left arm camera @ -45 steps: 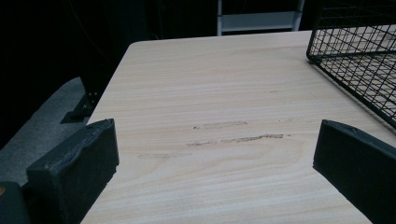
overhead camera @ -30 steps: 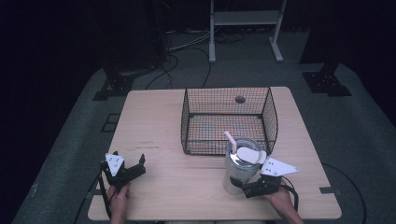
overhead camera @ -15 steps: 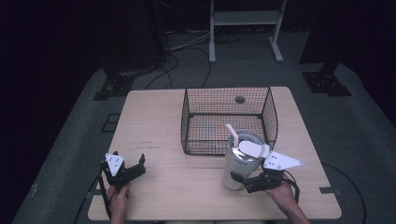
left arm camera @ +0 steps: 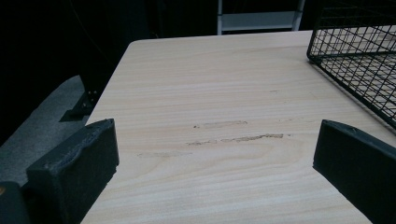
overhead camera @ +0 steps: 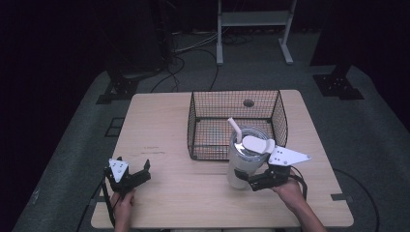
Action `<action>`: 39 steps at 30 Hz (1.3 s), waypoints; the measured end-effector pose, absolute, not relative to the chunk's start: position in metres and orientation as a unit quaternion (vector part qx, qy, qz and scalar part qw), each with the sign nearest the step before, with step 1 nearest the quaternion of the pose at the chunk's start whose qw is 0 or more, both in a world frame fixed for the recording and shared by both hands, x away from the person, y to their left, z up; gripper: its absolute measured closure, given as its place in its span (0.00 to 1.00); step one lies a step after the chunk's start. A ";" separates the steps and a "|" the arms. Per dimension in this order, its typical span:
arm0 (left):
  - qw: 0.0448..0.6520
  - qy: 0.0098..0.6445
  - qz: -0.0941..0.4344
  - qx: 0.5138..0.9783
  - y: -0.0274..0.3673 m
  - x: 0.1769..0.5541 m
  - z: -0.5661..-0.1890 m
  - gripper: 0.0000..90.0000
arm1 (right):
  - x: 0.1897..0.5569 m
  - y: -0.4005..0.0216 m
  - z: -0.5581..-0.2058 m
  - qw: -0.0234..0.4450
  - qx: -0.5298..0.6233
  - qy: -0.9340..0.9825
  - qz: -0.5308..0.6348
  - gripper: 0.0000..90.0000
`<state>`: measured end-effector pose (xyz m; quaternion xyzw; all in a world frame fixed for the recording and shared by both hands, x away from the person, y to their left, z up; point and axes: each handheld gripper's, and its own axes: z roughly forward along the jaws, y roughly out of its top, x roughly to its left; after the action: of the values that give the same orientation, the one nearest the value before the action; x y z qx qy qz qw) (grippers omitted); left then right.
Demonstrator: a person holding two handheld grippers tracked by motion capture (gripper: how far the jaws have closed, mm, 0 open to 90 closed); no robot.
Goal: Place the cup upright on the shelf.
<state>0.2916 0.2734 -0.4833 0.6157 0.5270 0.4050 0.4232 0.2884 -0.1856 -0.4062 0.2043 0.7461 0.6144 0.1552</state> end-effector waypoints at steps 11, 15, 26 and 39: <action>0.424 0.527 0.405 0.615 0.273 0.292 -0.483 0.00 | 0.304 -0.177 -0.380 0.154 0.193 0.749 0.614 0.09; 0.424 0.526 0.406 0.616 0.273 0.292 -0.483 0.00 | 0.310 -0.174 -0.370 0.157 0.191 0.748 0.616 0.09; 0.425 0.527 0.405 0.615 0.274 0.292 -0.483 0.00 | 0.332 -0.166 -0.344 0.166 0.186 0.745 0.618 0.09; 0.426 0.526 0.405 0.615 0.274 0.292 -0.483 0.00 | 0.369 -0.146 -0.327 0.177 0.187 0.748 0.612 0.09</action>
<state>0.2918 0.2744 -0.4835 0.6147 0.5259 0.4054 0.4258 0.3694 -0.1465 -0.3265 0.1869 0.7480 0.6118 0.1771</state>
